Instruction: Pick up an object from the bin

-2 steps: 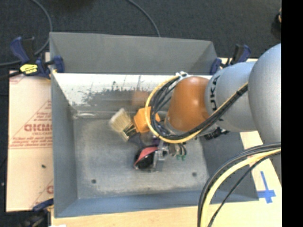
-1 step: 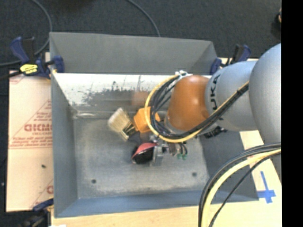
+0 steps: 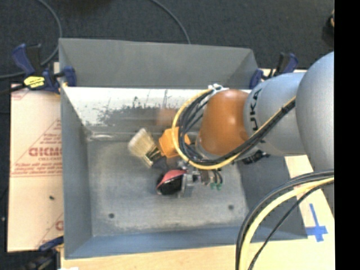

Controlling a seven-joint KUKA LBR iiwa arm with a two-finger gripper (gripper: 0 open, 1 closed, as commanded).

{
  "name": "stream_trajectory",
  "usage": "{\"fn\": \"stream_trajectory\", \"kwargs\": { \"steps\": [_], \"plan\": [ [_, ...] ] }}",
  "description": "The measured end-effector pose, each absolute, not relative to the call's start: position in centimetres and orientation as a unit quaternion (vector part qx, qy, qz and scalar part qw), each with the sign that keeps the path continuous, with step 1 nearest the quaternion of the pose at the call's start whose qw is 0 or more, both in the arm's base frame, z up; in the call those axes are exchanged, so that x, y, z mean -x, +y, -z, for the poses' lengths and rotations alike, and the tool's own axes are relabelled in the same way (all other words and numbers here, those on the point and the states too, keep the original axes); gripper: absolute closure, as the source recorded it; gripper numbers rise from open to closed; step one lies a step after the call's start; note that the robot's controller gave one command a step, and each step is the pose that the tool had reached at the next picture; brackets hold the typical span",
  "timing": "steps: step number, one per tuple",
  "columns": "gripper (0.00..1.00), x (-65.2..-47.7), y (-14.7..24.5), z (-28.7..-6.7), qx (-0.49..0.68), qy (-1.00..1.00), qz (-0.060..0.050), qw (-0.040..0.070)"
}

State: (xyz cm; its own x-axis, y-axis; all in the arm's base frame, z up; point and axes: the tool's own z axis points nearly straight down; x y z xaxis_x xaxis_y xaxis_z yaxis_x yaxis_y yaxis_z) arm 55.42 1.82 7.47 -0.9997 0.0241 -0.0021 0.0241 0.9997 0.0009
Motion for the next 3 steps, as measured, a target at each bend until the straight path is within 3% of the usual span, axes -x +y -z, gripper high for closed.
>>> {"fn": "stream_trajectory", "kwargs": {
  "steps": [2,3],
  "plan": [
    [1.0,-55.3,1.8,-7.9,-0.013,1.0,0.0,0.0],
    [1.0,-55.3,1.8,-9.1,-0.013,1.0,0.0,0.0]
  ]
}}
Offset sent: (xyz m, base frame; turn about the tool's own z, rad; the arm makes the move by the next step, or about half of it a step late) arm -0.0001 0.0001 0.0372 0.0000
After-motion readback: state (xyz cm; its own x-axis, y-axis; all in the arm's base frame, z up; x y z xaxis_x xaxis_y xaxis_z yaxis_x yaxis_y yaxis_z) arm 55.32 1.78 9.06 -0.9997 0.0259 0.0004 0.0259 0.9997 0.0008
